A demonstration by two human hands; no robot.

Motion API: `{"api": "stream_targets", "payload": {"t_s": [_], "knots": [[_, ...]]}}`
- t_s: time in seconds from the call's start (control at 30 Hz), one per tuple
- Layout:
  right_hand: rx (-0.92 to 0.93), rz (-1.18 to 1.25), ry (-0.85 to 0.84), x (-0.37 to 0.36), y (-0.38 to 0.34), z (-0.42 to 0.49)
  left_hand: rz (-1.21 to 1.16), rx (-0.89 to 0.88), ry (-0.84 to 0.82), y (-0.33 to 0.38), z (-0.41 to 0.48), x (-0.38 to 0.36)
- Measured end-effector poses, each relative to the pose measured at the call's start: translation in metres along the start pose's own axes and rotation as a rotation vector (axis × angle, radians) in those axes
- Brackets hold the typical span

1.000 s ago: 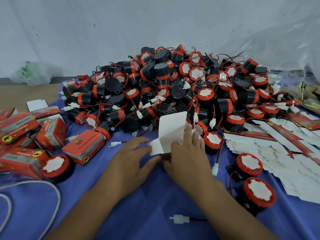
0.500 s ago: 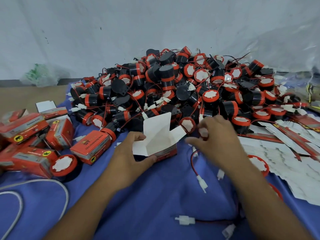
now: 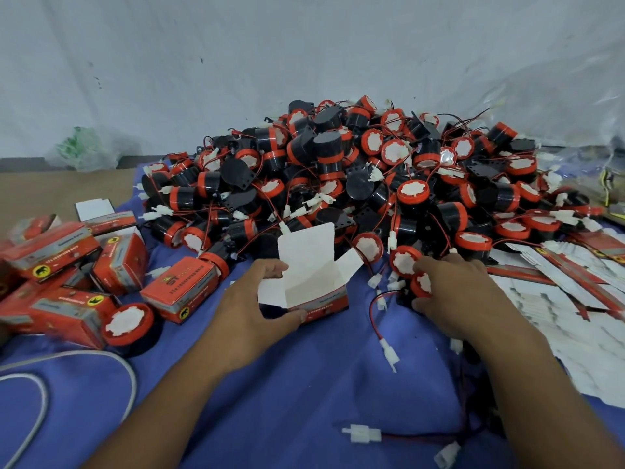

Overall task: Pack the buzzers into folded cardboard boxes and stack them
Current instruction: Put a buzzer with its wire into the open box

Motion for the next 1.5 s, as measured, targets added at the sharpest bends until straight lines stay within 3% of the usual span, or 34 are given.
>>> {"api": "stream_targets", "payload": {"t_s": [0.13, 0.3, 0.4, 0.47, 0.6, 0.7, 0.83, 1.0, 1.17, 1.3, 1.4, 1.5], "knots": [[0.082, 0.293, -0.064, 0.022, 0.006, -0.01, -0.078, 0.005, -0.022, 0.0, 0.0, 0.001], [0.275, 0.871, 0.148, 0.061, 0.001, -0.025, -0.083, -0.014, -0.059, 0.004, -0.001, 0.001], [0.39, 1.128, 0.152, 0.06, -0.019, -0.028, -0.086, -0.05, -0.095, 0.005, -0.003, -0.003], [0.438, 1.076, 0.195, 0.048, -0.038, -0.028, -0.091, -0.093, -0.122, 0.012, -0.006, -0.005], [0.513, 0.591, 0.311, 0.014, -0.069, -0.021, -0.108, -0.173, -0.087, 0.019, -0.005, -0.008], [0.52, 0.401, 0.316, 0.003, -0.077, -0.019, -0.147, -0.131, -0.111, 0.012, -0.003, -0.009], [0.525, 0.334, 0.363, 0.004, -0.077, -0.023, -0.126, -0.199, -0.124, 0.014, -0.004, -0.008], [0.538, 0.253, 0.123, -0.004, -0.077, -0.021, -0.087, -0.212, -0.089, 0.013, -0.004, -0.009], [0.587, 0.206, 0.073, -0.005, -0.075, -0.022, -0.062, -0.167, -0.092, 0.015, -0.005, -0.009], [0.743, 0.242, 0.149, 0.004, -0.075, -0.029, -0.088, -0.183, -0.092, 0.022, -0.005, -0.008], [0.899, 0.35, -0.024, 0.011, -0.085, -0.042, -0.085, -0.192, -0.088, 0.021, -0.005, -0.008], [0.997, 0.207, -0.107, 0.005, -0.103, -0.053, -0.107, -0.165, -0.126, 0.016, -0.004, -0.007]]}}
Point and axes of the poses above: each hand's wrist, its own z-axis towards the middle knuckle, its own x-axis out of the back of the hand, y = z × x, the point moved 3 cm from there along z, towards the middle knuckle, and after that the axes turned 2 degrees about -z, right-handed, at the moved point
